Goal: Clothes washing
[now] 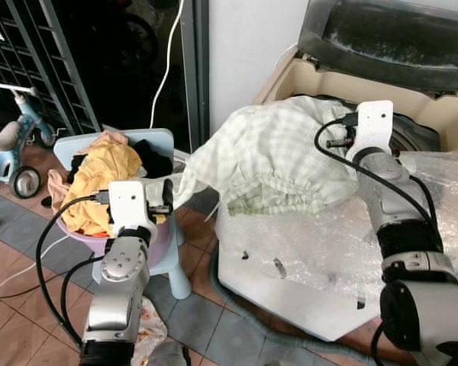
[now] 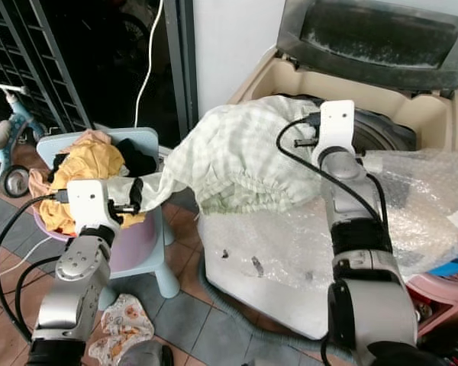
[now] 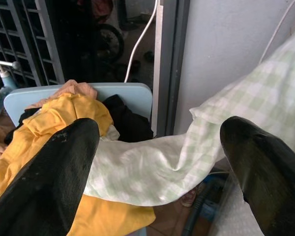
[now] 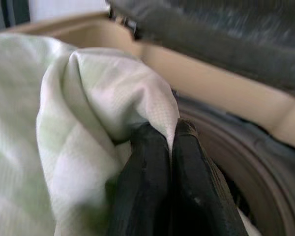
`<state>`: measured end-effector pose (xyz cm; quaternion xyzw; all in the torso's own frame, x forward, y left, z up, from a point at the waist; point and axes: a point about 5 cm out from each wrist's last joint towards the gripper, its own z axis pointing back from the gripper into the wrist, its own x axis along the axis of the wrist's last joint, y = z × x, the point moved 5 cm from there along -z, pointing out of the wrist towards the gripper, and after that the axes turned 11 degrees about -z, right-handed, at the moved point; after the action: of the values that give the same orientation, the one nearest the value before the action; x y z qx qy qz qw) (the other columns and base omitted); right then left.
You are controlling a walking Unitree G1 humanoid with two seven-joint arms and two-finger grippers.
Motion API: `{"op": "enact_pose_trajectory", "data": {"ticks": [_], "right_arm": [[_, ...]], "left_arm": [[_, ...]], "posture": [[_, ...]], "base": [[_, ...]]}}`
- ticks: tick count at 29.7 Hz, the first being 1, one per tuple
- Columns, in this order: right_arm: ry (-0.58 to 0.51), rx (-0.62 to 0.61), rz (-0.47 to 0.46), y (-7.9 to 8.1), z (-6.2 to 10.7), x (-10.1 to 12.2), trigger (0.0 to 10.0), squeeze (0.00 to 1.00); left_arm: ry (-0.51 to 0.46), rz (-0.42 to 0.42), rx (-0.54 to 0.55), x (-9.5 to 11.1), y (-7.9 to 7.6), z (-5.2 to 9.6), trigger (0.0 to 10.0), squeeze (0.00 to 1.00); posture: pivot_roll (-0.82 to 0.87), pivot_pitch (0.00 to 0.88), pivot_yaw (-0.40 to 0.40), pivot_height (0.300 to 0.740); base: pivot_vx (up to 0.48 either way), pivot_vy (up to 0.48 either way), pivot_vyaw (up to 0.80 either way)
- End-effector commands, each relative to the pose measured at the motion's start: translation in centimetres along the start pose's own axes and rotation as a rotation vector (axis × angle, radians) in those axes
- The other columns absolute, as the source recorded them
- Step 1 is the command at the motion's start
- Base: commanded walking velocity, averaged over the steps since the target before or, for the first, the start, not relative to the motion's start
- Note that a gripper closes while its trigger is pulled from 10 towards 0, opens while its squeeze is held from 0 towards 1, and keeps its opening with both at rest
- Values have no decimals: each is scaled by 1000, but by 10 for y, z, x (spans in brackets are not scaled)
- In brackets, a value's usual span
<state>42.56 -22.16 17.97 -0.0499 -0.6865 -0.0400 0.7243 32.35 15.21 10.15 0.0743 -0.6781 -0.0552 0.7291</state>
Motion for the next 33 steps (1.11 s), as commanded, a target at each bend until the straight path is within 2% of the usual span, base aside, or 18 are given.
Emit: {"op": "enact_pose_trajectory", "data": {"ticks": [1, 4, 8, 13, 16, 20, 22, 23, 27, 29, 30, 32, 33], "right_arm": [[-6, 1, 4, -1, 3, 3, 10000, 0], [-12, -6, 2, -1, 4, 2, 10000, 0], [-81, -20, -28, -5, 4, 17, 10000, 0], [-140, -78, -45, -22, 0, 40, 10000, 0], [-176, -116, -35, -35, -3, 55, 10000, 0], [-195, -129, -35, -41, -5, 63, 10000, 0], [-225, -145, -30, -47, -10, 81, 10000, 0], [-225, -145, -30, -47, -10, 81, 10000, 0], [-253, -158, -19, -51, -15, 98, 10000, 0], [-276, -196, -26, -60, -15, 109, 10000, 0], [-294, -275, -25, -75, -14, 119, 10000, 0], [-310, -327, -37, -86, -12, 125, 10000, 0], [-326, -359, -7, -90, -10, 129, 10000, 0]], "left_arm": [[-22, -4, -6, 4, 1, 1, 10000, 0], [-31, -4, -14, 6, -1, 1, 10000, 0], [-33, -5, -17, 6, 0, 1, 10000, 0], [-37, -7, -23, 7, 0, 1, 10000, 0], [-38, -7, -23, 7, 0, 0, 10000, 0], [-38, -7, -23, 7, 0, 0, 10000, 0], [-38, -8, -25, 7, -1, 0, 10000, 0], [-38, -8, -25, 7, -1, 0, 10000, 0], [-30, -6, -20, 6, 0, 0, 10000, 0], [-31, -3, -14, 6, 0, 0, 10000, 0], [-17, -9, -1, 4, 2, 0, 10000, 0], [-9, -10, 2, 2, 2, 0, 10000, 0], [-10, -9, 2, 2, 2, 0, 10000, 0]], "posture": [[-23, 0, -13, 740], [-23, 0, -11, 740], [-26, 0, -5, 740], [-25, 0, -1, 740], [-23, 0, -3, 740], [-23, 0, -2, 740], [-21, 0, -3, 740], [-21, 0, -3, 740], [-14, 0, -8, 740], [-14, 0, -8, 740], [-10, 0, -10, 740], [-8, 0, -14, 740], [-8, 0, -14, 740]], "base": [[244, 0, 0], [289, 0, 0], [354, 0, 0], [384, 0, 0], [398, 0, -756], [398, 0, -730], [398, 0, -653], [398, 0, -656], [332, 0, 0], [0, 0, 0], [0, 0, 0], [0, 0, 0], [0, 0, 0]]}}
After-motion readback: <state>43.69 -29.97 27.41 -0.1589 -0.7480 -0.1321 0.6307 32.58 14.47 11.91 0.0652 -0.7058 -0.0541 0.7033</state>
